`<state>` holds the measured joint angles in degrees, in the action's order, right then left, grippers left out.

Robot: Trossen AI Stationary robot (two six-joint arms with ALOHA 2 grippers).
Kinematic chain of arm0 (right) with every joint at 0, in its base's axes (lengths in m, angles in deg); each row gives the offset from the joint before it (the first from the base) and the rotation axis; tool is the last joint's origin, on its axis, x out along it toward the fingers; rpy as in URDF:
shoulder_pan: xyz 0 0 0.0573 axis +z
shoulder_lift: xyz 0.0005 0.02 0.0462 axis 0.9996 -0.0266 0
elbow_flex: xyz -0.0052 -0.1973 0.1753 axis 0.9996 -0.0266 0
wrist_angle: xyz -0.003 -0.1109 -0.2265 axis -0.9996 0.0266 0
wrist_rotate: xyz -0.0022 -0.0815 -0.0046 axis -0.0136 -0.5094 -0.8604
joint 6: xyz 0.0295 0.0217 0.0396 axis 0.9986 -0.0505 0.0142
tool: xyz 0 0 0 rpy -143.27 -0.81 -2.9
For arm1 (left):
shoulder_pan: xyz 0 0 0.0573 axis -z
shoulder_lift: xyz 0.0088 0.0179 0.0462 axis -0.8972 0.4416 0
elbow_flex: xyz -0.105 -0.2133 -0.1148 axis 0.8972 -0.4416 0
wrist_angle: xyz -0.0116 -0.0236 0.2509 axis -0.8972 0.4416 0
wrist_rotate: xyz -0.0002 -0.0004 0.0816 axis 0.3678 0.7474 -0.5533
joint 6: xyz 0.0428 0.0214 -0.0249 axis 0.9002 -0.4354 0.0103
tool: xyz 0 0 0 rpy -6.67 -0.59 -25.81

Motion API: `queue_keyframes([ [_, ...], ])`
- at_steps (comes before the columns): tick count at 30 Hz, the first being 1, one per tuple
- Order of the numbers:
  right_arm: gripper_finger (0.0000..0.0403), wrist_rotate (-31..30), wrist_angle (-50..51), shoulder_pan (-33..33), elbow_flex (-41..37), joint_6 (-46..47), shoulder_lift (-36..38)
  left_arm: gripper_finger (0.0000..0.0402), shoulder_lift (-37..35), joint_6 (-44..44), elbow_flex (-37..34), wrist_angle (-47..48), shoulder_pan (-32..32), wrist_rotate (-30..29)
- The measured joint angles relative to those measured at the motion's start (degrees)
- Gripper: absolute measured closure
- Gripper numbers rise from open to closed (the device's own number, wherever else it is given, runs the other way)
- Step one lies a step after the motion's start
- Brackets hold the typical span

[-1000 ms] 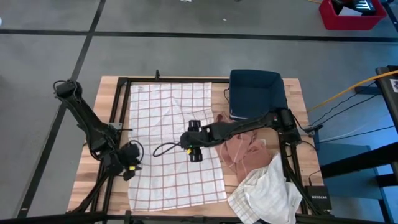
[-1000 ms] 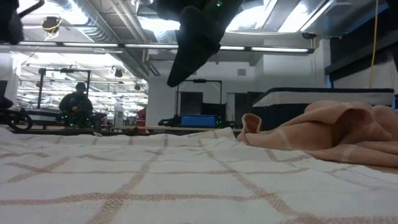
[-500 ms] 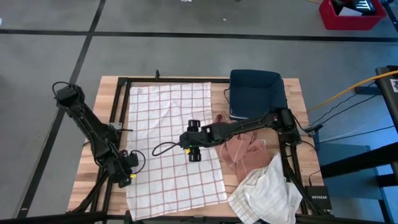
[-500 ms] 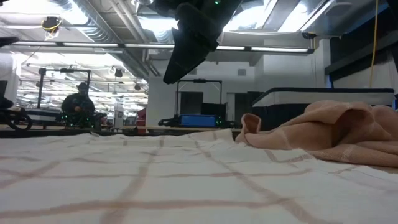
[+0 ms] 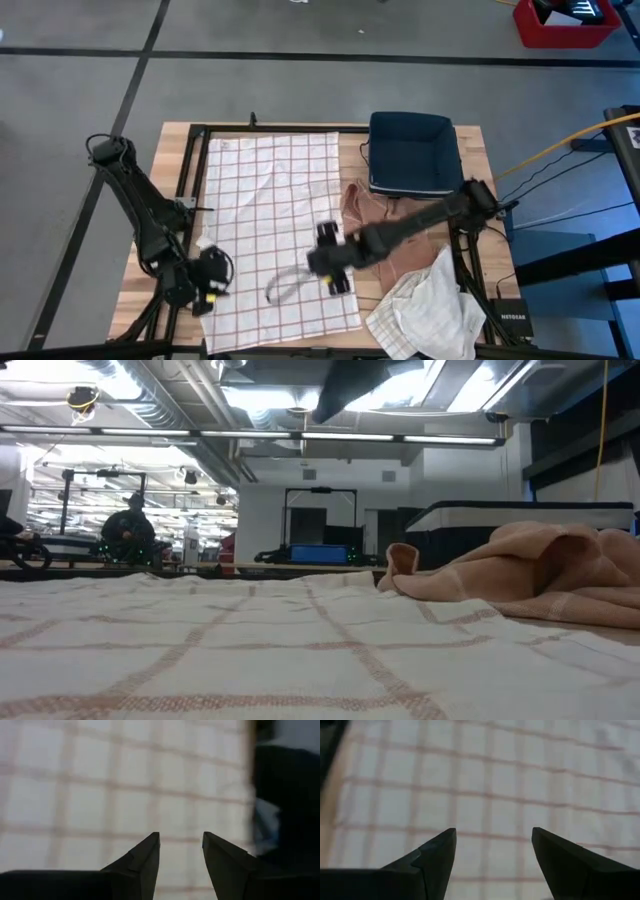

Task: Fold towel
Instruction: Fold the brown striped towel on the table

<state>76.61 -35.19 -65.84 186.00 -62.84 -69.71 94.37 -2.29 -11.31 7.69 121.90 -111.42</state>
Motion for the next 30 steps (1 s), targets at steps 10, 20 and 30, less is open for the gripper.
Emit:
queue_keyframes([
  [10,0.0139,-8.19,1.77,13.19,-3.17,14.72,-1.01,0.0259,27.31,-1.11,23.37,10.68,1.86,15.43],
  [20,0.0139,-8.41,-10.62,19.73,-11.82,27.69,-1.40,0.0259,40.31,-17.20,35.54,10.77,11.13,9.72],
  [30,0.0139,-9.64,-12.17,20.56,-12.41,31.66,-1.45,0.0259,46.38,-23.01,35.54,10.81,11.96,9.49],
])
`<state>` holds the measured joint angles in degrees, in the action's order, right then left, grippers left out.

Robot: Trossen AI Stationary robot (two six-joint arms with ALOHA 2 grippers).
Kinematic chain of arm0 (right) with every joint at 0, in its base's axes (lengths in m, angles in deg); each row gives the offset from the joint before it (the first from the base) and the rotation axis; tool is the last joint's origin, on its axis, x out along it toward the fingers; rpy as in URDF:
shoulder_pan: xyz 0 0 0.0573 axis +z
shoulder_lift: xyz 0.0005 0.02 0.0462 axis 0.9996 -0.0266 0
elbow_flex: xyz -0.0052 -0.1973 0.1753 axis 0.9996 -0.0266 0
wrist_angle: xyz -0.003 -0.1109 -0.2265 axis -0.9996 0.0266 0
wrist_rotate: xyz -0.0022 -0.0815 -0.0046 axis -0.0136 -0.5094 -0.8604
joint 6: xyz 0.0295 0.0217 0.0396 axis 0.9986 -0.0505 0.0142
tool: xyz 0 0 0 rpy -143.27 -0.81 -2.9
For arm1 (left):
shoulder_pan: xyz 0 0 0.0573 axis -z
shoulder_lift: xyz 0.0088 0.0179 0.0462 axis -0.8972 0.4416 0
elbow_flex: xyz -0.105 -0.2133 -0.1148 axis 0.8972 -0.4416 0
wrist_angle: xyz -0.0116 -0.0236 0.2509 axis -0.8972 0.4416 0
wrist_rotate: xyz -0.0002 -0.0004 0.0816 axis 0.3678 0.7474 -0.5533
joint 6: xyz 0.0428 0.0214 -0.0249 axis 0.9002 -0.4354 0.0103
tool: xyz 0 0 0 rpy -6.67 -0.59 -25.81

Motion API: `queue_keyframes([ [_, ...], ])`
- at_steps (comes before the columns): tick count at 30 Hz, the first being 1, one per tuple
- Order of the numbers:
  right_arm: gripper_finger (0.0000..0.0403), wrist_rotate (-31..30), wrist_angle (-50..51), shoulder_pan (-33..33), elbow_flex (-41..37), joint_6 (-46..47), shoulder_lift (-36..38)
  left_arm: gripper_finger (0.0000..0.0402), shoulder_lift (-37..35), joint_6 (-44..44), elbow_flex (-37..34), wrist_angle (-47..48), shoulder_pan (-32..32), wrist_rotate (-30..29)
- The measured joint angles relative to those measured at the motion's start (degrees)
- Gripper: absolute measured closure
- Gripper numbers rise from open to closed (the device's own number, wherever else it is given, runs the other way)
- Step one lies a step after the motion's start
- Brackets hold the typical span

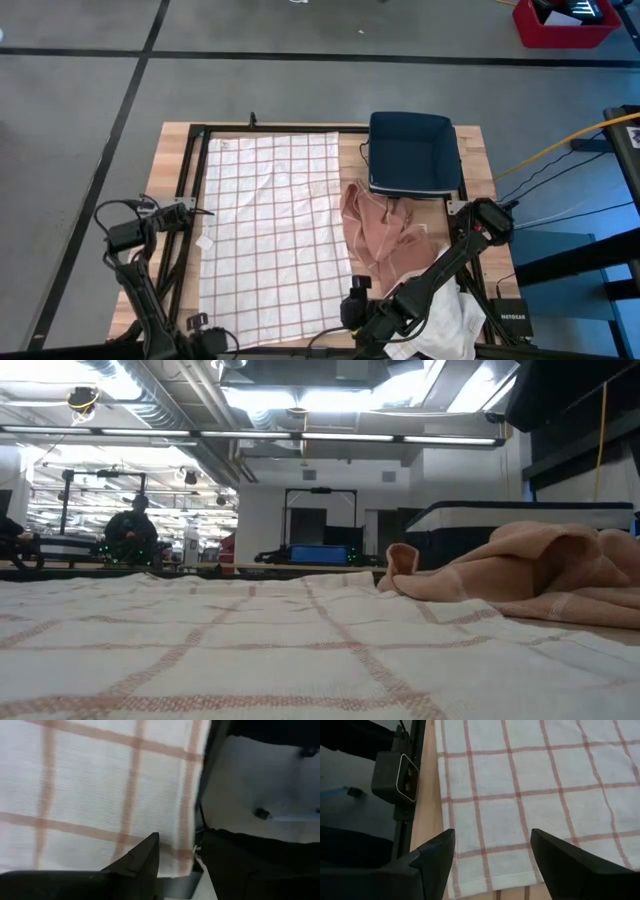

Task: Fold towel
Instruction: Fold the brown striped towel on the table

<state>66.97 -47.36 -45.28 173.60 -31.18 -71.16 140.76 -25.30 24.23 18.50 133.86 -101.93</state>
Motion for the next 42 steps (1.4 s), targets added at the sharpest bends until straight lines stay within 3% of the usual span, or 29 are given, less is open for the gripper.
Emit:
queue_keyframes([
  [7,0.0139,0.58,0.33,-0.02,0.00,0.14,-0.02,0.0259,1.20,-2.98,0.13,4.71,0.50,1.49],
  [13,0.0139,9.36,1.28,-0.04,0.00,1.33,-0.95,0.0259,1.17,-4.26,0.04,6.59,0.68,2.24],
  [17,0.0139,10.94,-1.10,1.06,0.02,1.09,-3.77,0.0259,1.19,-4.44,0.02,6.50,0.74,2.34],
  [21,0.0139,9.60,-7.49,2.05,0.04,-1.14,-7.01,0.0259,1.19,-4.44,0.02,6.48,0.78,2.09],
  [33,0.0142,5.76,-7.29,2.19,0.33,-2.16,-12.29,0.0259,1.23,-2.76,0.00,6.34,0.77,1.67],
  [37,0.0178,5.53,-6.80,2.23,0.35,-1.81,-12.55,0.0259,0.63,-1.66,-0.07,6.47,0.57,1.82],
  [42,0.0264,5.52,-6.15,2.23,0.31,-1.70,-12.61,0.0259,0.34,-3.08,-0.07,7.95,0.33,4.63],
])
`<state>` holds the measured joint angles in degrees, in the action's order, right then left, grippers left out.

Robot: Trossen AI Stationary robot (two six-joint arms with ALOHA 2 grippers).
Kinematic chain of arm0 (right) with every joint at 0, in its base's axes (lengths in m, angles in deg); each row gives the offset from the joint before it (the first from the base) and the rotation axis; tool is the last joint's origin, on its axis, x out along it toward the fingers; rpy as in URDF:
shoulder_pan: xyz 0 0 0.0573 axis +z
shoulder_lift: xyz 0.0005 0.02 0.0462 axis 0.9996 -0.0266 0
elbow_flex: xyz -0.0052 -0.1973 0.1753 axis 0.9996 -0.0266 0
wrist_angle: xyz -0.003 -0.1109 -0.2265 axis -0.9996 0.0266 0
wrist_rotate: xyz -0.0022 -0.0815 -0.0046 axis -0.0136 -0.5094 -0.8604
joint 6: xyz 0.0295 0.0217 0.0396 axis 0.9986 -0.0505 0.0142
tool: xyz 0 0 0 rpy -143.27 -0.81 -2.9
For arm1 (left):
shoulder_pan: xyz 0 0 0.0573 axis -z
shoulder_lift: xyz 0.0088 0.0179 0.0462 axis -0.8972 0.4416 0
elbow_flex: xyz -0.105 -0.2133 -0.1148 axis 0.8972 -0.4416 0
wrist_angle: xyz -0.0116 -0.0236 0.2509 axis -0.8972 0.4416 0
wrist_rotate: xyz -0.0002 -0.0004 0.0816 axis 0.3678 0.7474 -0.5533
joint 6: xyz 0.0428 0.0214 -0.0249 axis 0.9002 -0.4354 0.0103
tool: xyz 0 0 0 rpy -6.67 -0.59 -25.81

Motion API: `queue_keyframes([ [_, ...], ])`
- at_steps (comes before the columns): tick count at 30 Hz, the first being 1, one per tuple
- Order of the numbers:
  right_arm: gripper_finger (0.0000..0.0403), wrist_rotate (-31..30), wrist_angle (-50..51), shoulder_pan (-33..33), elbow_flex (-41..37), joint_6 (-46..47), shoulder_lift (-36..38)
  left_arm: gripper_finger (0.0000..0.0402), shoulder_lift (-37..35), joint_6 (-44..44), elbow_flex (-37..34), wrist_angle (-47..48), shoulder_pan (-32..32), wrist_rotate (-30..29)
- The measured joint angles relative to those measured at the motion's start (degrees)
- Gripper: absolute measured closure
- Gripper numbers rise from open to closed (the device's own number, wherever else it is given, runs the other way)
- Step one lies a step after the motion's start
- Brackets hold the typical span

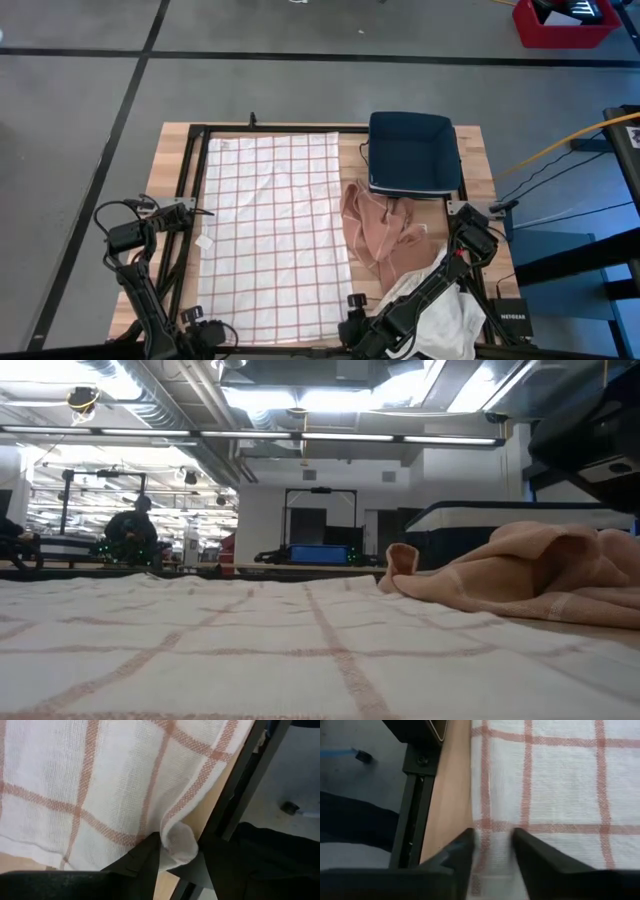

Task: Fold towel
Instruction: Fold the brown striped towel on the table

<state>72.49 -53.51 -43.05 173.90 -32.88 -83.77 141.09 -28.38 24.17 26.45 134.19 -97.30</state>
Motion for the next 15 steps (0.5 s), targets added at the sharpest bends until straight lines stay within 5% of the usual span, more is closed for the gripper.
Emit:
queue_keyframes([
  [7,0.0386,-0.53,0.79,-0.03,-0.10,0.01,-0.04,0.0259,-0.72,-2.49,0.02,1.84,0.02,1.05],
  [15,0.0389,-1.48,0.97,-0.02,-0.14,2.16,-0.13,0.0259,-2.50,-5.74,0.02,3.59,0.62,2.64],
])
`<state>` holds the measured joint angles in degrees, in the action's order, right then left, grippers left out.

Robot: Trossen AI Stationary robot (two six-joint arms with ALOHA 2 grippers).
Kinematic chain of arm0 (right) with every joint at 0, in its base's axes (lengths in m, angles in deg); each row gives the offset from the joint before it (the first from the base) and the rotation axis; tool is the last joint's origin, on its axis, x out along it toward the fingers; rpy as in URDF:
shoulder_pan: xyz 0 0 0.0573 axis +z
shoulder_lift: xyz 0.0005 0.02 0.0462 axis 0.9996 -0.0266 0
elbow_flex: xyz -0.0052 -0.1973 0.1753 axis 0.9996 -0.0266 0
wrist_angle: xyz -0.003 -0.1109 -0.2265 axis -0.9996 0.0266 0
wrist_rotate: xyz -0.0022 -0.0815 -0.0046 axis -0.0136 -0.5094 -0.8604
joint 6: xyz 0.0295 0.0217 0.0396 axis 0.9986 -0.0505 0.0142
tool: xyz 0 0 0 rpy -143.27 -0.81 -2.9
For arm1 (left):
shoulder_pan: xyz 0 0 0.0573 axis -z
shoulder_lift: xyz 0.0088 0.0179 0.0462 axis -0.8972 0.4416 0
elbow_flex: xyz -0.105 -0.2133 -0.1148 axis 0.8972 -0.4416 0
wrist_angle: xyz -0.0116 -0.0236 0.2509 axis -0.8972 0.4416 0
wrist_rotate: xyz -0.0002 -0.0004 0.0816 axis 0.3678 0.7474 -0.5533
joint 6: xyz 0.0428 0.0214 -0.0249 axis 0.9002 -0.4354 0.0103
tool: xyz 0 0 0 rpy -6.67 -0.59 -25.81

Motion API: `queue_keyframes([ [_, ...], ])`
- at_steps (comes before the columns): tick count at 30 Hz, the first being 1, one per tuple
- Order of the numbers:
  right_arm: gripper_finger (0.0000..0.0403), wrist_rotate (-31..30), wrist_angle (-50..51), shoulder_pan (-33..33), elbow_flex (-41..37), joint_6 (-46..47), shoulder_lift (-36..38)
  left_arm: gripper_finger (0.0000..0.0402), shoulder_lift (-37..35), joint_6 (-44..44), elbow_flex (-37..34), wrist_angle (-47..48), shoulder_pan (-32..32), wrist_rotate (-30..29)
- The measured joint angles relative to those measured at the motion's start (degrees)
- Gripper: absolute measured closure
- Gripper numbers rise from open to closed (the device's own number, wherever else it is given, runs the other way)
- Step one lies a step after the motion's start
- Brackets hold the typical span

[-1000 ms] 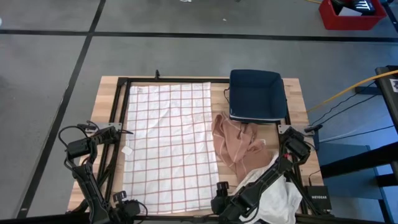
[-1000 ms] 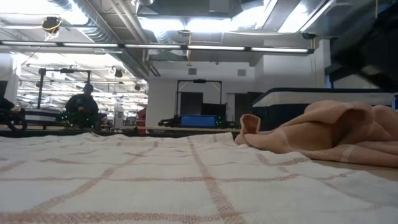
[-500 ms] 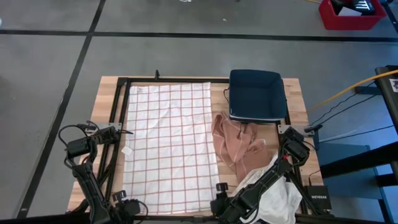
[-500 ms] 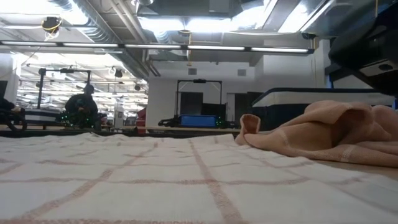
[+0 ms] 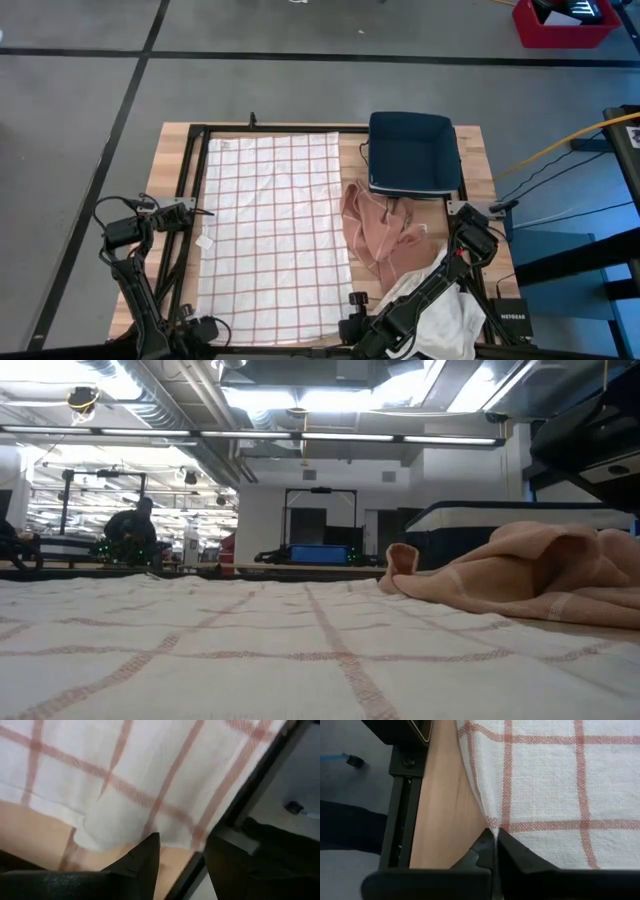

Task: Fold towel
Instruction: Fold the brown striped towel on the table

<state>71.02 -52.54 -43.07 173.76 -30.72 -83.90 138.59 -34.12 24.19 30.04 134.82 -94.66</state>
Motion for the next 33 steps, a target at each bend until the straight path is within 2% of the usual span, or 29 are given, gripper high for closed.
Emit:
queue_keyframes([
  [2,0.0396,0.01,0.04,0.00,-0.01,0.00,0.00,0.0259,-0.92,-0.01,-0.02,0.67,0.23,1.00],
  [6,0.0391,-0.02,-0.07,0.00,-0.03,0.00,0.00,0.0259,-3.10,-3.16,0.07,1.89,0.88,-4.18],
  [9,0.0393,-0.04,-0.17,0.00,-0.08,0.00,0.00,0.0259,-2.97,-6.68,-0.02,1.99,1.85,-4.15],
  [19,0.0396,-0.04,-0.59,-0.02,-0.14,-0.04,0.00,0.0259,-2.99,-30.81,0.00,-0.49,6.83,-8.18],
  [22,0.0398,-0.04,-0.68,-0.04,-0.16,-0.04,0.00,0.0259,-2.99,-29.75,-0.11,-3.12,7.54,-8.87],
  [26,0.0395,-0.28,-0.76,-0.07,-0.16,-0.04,0.00,0.0259,-3.00,-29.95,0.09,-6.19,7.18,-13.71],
  [33,0.0397,-1.01,-0.97,-0.04,-0.16,0.36,0.00,0.0259,-1.87,-29.14,0.07,-6.23,6.23,-13.66],
])
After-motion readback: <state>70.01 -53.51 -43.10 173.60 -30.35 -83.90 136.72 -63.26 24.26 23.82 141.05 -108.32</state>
